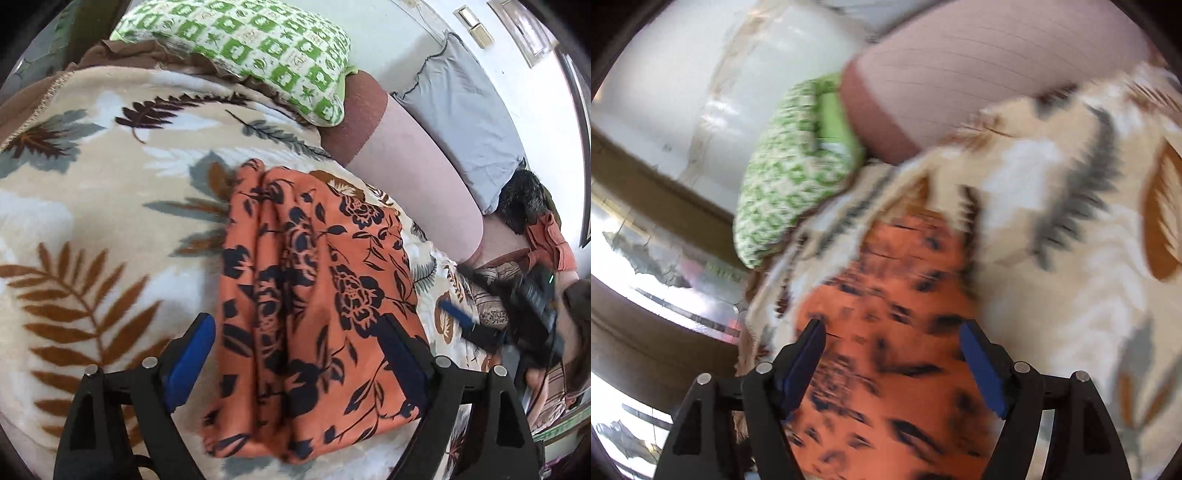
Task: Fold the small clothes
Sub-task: 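Grasp the folded blouse edge with the left gripper and tuck it under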
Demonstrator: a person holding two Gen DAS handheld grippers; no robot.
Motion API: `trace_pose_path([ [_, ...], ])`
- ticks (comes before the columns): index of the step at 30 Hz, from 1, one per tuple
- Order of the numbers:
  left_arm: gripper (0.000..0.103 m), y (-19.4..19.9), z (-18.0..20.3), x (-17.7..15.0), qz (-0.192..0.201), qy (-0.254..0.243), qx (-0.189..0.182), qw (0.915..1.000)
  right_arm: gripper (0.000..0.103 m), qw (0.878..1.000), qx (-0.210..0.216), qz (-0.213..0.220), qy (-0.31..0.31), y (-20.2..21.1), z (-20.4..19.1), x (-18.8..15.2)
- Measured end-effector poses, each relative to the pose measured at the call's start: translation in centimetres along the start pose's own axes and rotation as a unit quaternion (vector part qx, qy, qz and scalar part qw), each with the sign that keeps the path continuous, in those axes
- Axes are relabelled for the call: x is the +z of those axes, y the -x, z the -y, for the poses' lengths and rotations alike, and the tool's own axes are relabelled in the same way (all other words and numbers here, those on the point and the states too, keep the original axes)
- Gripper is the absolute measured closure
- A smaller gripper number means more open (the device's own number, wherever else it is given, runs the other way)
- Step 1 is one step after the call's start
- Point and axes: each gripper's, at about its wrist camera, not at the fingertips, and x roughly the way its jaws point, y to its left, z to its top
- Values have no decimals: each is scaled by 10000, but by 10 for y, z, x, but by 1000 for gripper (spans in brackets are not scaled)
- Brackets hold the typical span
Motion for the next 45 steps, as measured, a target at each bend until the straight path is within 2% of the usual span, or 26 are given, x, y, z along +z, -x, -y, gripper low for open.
trace_pose_path([
  [2, 14, -10, 0, 2, -133, 95, 78, 9998, 25, 9997, 91, -92, -192, -1, 21, -2],
  [6, 14, -19, -10, 9, -121, 294, 132, 9994, 25, 9959, 642, -354, -529, -19, 47, -4],
  [9, 14, -32, -21, 11, -445, 583, -238, 9970, 25, 9925, 774, -732, -595, -46, 54, -5],
  [11, 14, -40, -24, 10, -636, 731, -428, 9944, 25, 9869, 1059, -1002, -687, -67, 58, -10],
  [13, 14, -43, -24, 9, -672, 671, -414, 9946, 18, 9849, 1332, -892, -651, -76, 55, -14],
  [14, 14, -45, -23, 9, -699, 617, -420, 9948, 10, 9851, 1413, -833, -509, -77, 48, -15],
  [16, 14, -45, -22, 9, -730, 573, -455, 9946, 9, 9865, 1375, -847, -283, -80, 37, -17],
  [17, 14, -45, -21, 9, -730, 558, -490, 9946, 12, 9866, 1368, -866, -209, -79, 32, -19],
  [19, 20, -45, -18, 8, -762, 455, -500, 9948, 23, 9862, 1363, -939, -13, -76, 21, -27],
  [21, 41, -45, -15, 8, -796, 281, -295, 9960, 41, 9899, 1073, -851, 358, -69, 11, -32],
  [23, 45, -45, -16, 8, -770, 244, -282, 9963, 48, 9919, 943, -781, 325, -66, 12, -32],
  [26, 51, -42, -16, 7, -698, 213, -282, 9969, 51, 9938, 805, -719, 278, -63, 13, -33],
  [28, 50, -41, -12, 6, -663, 39, -111, 9977, 51, 9949, 618, -736, 291, -63, 14, -34],
  [29, 47, -41, -10, 4, -656, -32, 4, 9978, 51, 9950, 580, -775, 256, -66, 16, -35],
  [30, 36, -43, -7, 2, -651, -74, 115, 9978, 51, 9950, 560, -794, 212, -68, 21, -36],
  [33, 23, -49, 7, -4, -628, -499, 453, 9957, 50, 9930, 877, -783, -64, -72, 36, -37],
  [35, 16, -52, 22, -11, -626, -916, 785, 9907, 51, 9926, 964, -741, -61, -70, 40, -39],
  [38, 16, -53, 29, -16, -515, -1237, 1025, 9857, 51, 9933, 923, -698, 48, -69, 38, -40],
  [41, 16, -52, 27, -14, -511, -1215, 991, 9863, 51, 9932, 945, -680, 73, -70, 37, -41],
  [45, 24, -55, 33, -16, -453, -1373, 1018, 9842, 50, 9931, 979, -637, 118, -70, 38, -41],
])
